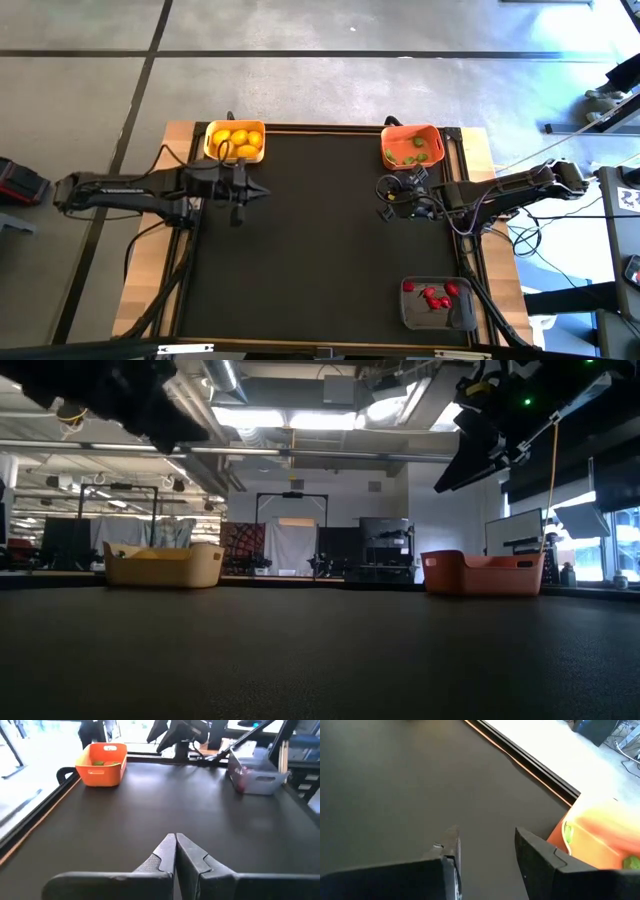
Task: Sort produce into baskets
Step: Return to Home Position
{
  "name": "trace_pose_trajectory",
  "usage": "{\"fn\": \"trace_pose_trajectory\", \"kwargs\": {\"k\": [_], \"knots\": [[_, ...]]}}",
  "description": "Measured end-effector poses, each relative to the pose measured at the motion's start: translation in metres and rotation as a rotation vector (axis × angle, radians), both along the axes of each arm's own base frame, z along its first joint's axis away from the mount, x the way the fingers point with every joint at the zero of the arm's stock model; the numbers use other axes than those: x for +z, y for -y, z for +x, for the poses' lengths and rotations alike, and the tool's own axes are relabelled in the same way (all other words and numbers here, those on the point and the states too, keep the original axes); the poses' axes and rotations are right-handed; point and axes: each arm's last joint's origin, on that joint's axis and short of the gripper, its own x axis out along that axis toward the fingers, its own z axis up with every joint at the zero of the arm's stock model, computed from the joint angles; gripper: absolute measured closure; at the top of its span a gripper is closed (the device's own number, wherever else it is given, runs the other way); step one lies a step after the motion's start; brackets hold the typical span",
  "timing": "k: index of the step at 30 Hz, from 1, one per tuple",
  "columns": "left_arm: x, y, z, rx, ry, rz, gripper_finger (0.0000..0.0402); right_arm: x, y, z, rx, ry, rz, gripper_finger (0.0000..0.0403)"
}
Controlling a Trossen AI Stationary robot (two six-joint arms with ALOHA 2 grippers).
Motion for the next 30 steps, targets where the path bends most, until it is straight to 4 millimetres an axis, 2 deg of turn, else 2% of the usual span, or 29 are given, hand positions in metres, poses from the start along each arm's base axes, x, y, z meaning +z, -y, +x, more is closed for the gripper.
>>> {"fn": "trace_pose_trajectory", "kwargs": {"k": [3, 7, 10, 15, 30], "knots": [[-0.012, 0.0, -0.009, 0.011, -0.043, 0.024, 0.04, 0.0, 0.0, 0.0, 0.0, 0.006, 0.001, 0.0274], [-0.031, 0.001, -0.014, 0.06, -0.153, -0.078, 0.0393, 0.0, -0.001, 0.001, 0.017, 0.008, 0.031, 0.0274], [-0.046, 0.005, -0.015, 0.029, -0.158, -0.094, 0.0395, 0.0, -0.001, 0.001, 0.017, 0.015, 0.032, 0.0274], [-0.063, 0.008, -0.018, 0.002, -0.108, -0.075, 0.0397, 0.0, -0.001, 0.001, 0.018, 0.015, 0.032, 0.0274], [-0.087, 0.011, -0.043, -0.022, 0.073, -0.086, 0.0399, 0.0, -0.001, 0.001, 0.031, -0.003, 0.016, 0.0274]]}}
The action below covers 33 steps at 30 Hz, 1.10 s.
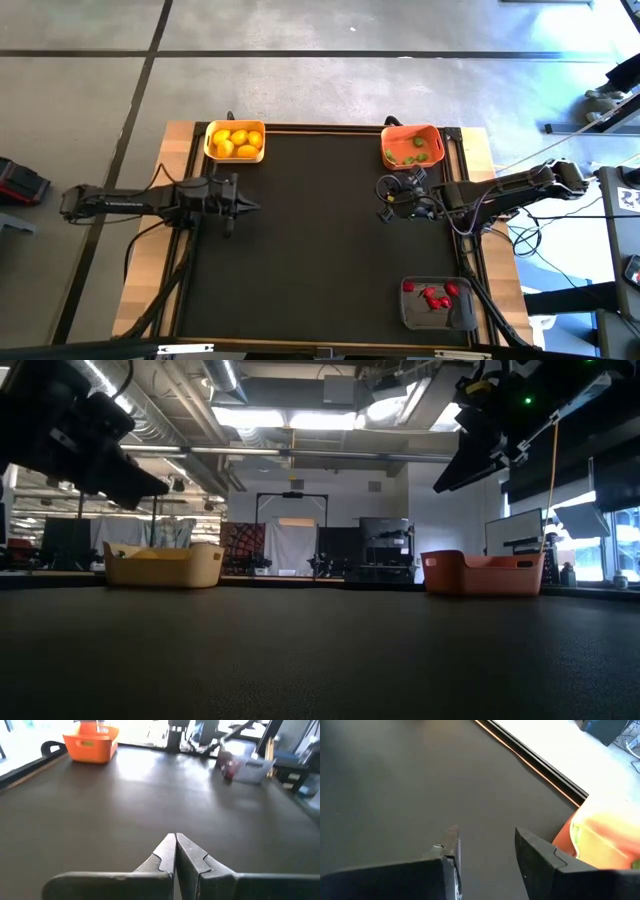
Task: Sort produce into baskets
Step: Return to Home Position
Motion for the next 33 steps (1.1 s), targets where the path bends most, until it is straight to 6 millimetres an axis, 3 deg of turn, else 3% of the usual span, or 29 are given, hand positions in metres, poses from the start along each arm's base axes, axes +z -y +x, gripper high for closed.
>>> {"fn": "trace_pose_trajectory", "kwargs": {"k": [14, 23, 27, 33], "knots": [[0.003, 0.001, -0.012, 0.009, 0.204, 0.007, 0.04, -0.001, 0.0, 0.0, -0.006, 0.01, -0.007, 0.0274], [0.008, 0.001, -0.016, 0.005, 0.254, 0.034, 0.0399, -0.028, 0.001, -0.005, 0.01, 0.003, 0.001, 0.0277], [0.007, 0.001, -0.015, 0.009, 0.248, 0.032, 0.0399, -0.032, -0.001, -0.009, 0.093, -0.038, 0.027, 0.0305], [0.007, 0.001, -0.015, 0.011, 0.248, 0.033, 0.0389, -0.031, -0.001, -0.02, 0.222, -0.052, 0.038, 0.0388]]}}
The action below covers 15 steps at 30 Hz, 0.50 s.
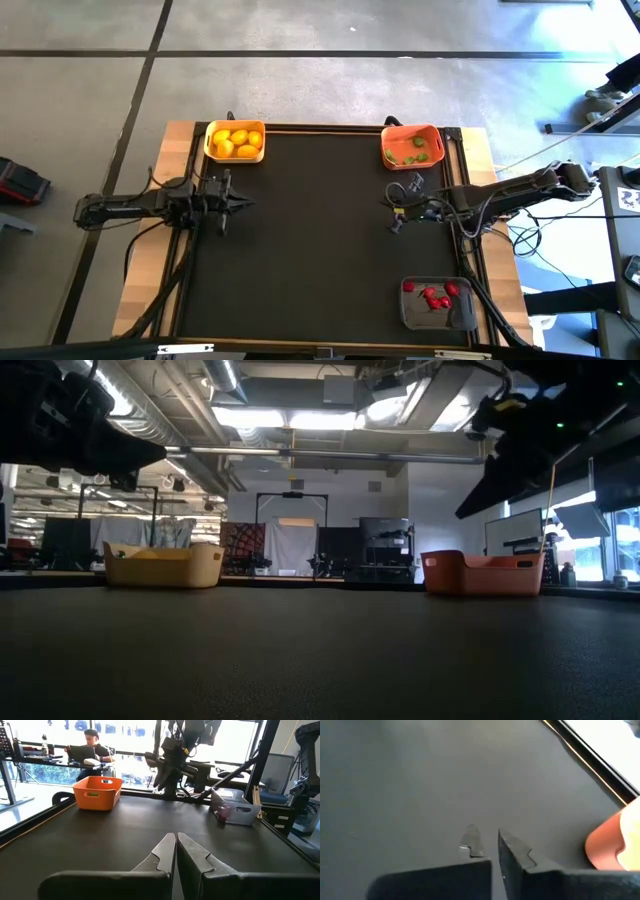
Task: Sort produce into baskets
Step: Return to Home Position
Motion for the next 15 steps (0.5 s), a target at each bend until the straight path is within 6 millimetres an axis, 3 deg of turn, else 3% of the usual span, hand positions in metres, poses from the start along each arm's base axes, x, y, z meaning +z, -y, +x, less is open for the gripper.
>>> {"fn": "trace_pose_trajectory", "kwargs": {"k": [4, 10, 15], "knots": [[0.0, 0.0, 0.0, 0.0, 0.0, 0.0, 0.0387, 0.0, -0.001, -0.013, 0.115, 0.05, 0.032, 0.0389], [0.0, 0.0, 0.0, 0.001, -0.001, 0.0, 0.0392, -0.003, -0.003, -0.031, 0.428, 0.269, 0.142, 0.0391], [0.0, 0.0, 0.0, 0.002, -0.001, -0.001, 0.0387, -0.008, 0.005, -0.043, 0.516, 0.39, 0.164, 0.0399]]}}
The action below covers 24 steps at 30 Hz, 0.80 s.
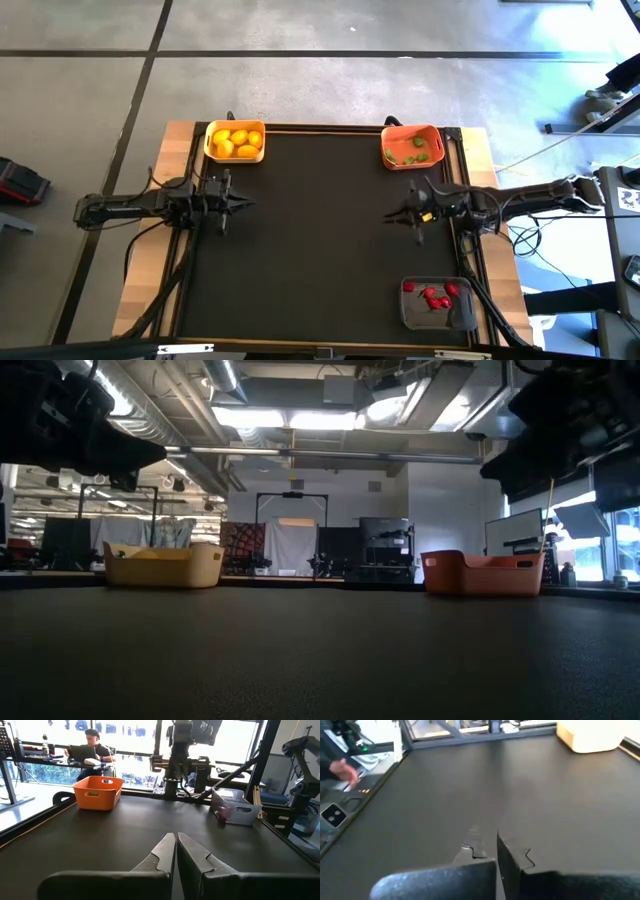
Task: Sort produce into baskets
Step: Return to Home Position
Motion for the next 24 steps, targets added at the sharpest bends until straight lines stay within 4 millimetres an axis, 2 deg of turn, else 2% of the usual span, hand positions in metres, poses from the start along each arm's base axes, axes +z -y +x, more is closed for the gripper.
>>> {"fn": "trace_pose_trajectory", "kwargs": {"k": [9, 15, 24], "knots": [[0.0, 0.0, 0.0, 0.001, 0.0, -0.008, 0.0394, -0.017, 0.011, -0.024, -0.064, 0.072, 0.016, 0.04], [0.0, 0.0, 0.0, 0.001, 0.0, -0.008, 0.039, -0.017, 0.01, -0.039, -0.071, 0.197, 0.023, 0.0402], [0.0, 0.0, 0.0, 0.001, 0.0, -0.004, 0.0389, -0.029, 0.011, -0.054, -0.113, 0.323, 0.016, 0.0401]]}}
